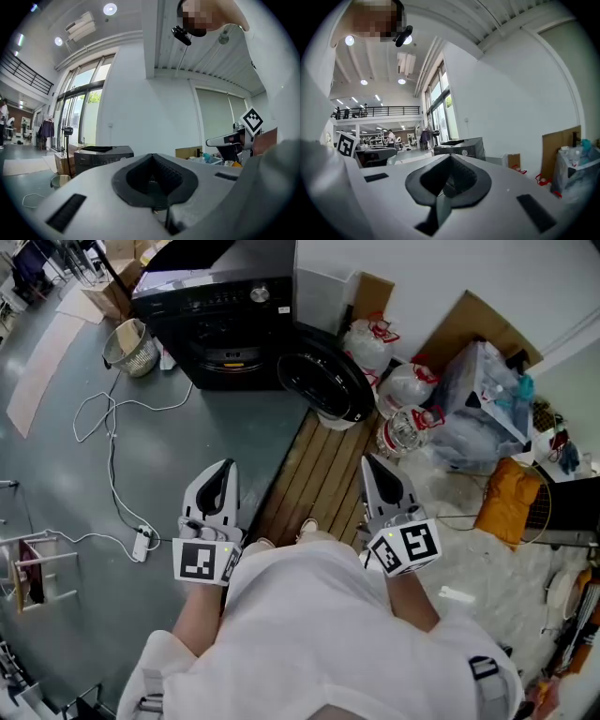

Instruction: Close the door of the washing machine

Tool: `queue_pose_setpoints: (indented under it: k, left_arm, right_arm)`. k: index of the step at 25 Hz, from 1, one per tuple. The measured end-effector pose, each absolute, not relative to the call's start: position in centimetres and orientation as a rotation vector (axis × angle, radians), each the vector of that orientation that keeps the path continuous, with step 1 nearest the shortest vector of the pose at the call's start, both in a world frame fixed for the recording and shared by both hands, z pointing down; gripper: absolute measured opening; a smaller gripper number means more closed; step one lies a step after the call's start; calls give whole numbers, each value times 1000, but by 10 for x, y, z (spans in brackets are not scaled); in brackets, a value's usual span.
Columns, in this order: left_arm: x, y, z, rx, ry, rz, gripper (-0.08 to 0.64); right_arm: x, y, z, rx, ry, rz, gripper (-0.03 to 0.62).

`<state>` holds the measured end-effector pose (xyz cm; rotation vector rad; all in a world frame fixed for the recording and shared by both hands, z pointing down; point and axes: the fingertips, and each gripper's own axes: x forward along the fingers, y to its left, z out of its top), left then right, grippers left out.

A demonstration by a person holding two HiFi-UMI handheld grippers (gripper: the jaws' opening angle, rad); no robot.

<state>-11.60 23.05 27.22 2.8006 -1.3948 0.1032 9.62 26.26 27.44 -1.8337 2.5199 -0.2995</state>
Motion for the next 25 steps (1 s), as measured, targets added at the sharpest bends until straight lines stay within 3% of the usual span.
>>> queue_pose_setpoints:
  k: [7,9,11,14,16,25]
  left_arm:
    - [-116,228,275,2784,-1409,113,12]
    - [-113,225,275,2784,-1402,107,115]
    - [-110,222,274,2790,-1390,103,160]
    - [-103,216,270,2821,-1359,111,302]
    - [-96,211,268,2846,-1336,126,353]
    - [-59,201,272,2892,-1277,196,397]
  right_arm:
    - [104,264,275,-1842,2515,-300,-3]
    - [108,265,276,-1848,2510,-302,-3]
    - [114,266,276,-1857,2501,-304,-3]
    - [126,267,276,-1874,2481,-309,-3]
    - [134,269,277,-1884,2468,-312,-3]
    - [166,272,285,-1904,2434,-336,-3]
